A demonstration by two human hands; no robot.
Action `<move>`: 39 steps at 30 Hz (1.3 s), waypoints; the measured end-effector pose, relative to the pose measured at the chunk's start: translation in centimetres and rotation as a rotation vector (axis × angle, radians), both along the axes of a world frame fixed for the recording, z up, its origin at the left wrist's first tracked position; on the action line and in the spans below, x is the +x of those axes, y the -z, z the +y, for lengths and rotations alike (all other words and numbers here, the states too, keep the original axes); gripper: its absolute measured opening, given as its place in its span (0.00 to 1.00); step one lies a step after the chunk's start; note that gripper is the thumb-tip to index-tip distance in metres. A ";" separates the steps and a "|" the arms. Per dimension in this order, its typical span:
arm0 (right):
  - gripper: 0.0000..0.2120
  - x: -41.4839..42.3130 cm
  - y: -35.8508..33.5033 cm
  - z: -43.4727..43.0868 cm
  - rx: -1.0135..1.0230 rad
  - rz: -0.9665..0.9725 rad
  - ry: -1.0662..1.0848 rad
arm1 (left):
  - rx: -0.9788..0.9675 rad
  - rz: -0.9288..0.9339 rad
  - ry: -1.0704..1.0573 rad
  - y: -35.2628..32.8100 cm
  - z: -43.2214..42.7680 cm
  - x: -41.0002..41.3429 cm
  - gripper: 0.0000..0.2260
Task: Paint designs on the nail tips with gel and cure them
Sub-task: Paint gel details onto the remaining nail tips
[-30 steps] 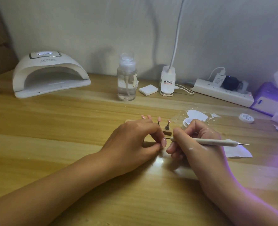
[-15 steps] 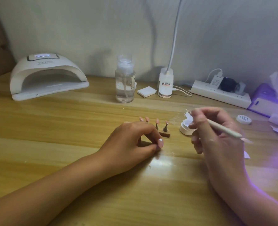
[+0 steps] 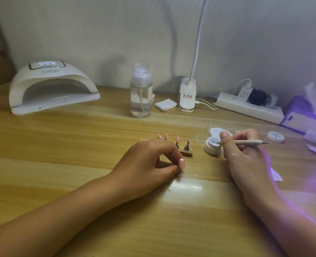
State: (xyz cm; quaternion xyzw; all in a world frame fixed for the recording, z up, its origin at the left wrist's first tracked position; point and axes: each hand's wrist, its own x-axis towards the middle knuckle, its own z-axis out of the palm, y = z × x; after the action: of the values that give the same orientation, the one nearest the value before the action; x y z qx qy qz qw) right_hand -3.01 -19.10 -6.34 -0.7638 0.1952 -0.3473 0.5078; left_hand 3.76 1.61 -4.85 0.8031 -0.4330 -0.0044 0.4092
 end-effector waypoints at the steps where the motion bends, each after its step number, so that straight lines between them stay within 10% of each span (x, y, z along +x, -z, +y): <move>1: 0.13 0.0 0.0 0.0 -0.014 0.001 0.005 | 0.000 0.000 0.001 0.0 0.0 0.0 0.09; 20: 0.05 -2.1 -2.3 2.2 0.254 -0.284 -0.117 | -0.015 0.042 -0.018 0.0 0.1 0.0 0.08; 27: 0.10 -2.2 -1.5 4.3 0.371 -0.120 -0.239 | -0.008 0.038 -0.010 0.0 0.0 0.1 0.08; 39: 0.08 -0.8 -0.6 -0.6 0.067 -0.036 -0.021 | -0.009 0.027 0.004 0.0 0.0 0.2 0.10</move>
State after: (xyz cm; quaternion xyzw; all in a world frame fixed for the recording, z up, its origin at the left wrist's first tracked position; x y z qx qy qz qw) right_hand -3.85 -19.71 -5.74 -0.7419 0.1894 -0.3490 0.5402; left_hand 3.94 1.63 -4.83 0.8002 -0.4290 -0.0143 0.4188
